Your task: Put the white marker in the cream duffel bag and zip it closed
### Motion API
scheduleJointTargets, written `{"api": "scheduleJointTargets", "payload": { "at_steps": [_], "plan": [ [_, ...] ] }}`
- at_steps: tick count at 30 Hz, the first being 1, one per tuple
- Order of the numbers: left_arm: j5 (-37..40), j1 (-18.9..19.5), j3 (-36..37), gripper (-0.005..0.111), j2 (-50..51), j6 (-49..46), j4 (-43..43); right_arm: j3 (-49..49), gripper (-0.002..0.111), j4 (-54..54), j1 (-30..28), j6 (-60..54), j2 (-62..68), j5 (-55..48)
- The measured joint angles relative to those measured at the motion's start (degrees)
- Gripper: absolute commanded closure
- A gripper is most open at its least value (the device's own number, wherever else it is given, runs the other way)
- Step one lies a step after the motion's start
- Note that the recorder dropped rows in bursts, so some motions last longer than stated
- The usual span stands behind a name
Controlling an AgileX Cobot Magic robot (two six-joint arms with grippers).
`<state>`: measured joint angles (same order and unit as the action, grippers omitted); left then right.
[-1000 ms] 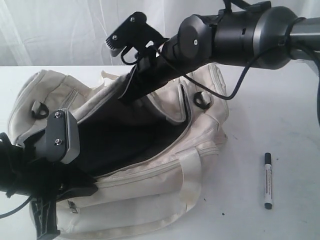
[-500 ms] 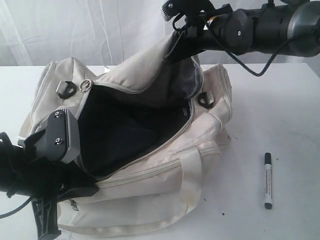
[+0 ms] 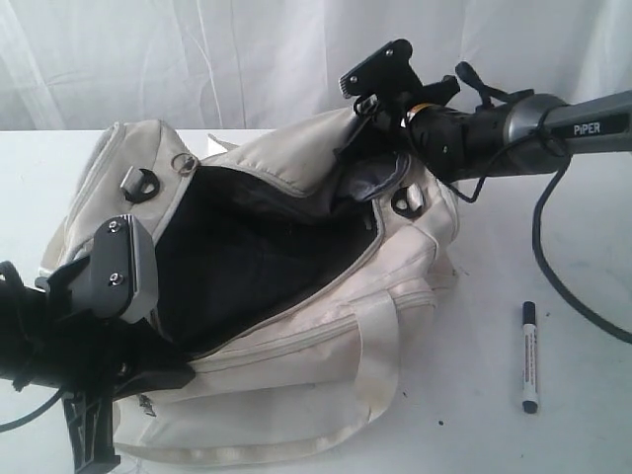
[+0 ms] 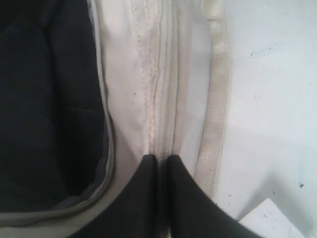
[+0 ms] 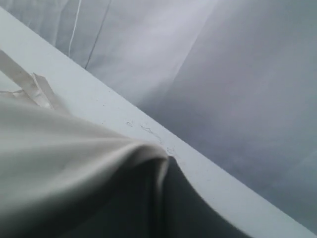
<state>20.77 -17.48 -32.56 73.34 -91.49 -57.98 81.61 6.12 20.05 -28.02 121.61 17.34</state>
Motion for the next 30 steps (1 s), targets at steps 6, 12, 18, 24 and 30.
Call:
{"api": "scheduleJointTargets", "payload": {
  "at_steps": [6,12,18,24,30],
  "plan": [
    [-0.2,0.0,0.0,0.107,0.0,4.1,0.0,0.0,0.086,1.1,-0.4,7.3,2.5,1.4],
    [-0.8,0.0,0.0,0.107,-0.7,6.3,0.0,0.0,0.070,1.5,-0.6,12.3,2.5,-1.4],
    [-2.3,0.0,0.0,0.090,-3.3,6.9,0.0,0.0,0.058,1.6,-0.6,13.4,2.5,-3.5],
    [-1.9,0.0,0.0,0.043,-4.2,7.1,0.0,0.0,0.046,1.7,-0.6,17.9,2.1,-10.7],
    [0.7,0.0,-1.1,0.042,-4.3,7.1,-0.5,0.0,0.046,1.7,-0.6,19.4,-3.5,-21.7]
  ]
}}
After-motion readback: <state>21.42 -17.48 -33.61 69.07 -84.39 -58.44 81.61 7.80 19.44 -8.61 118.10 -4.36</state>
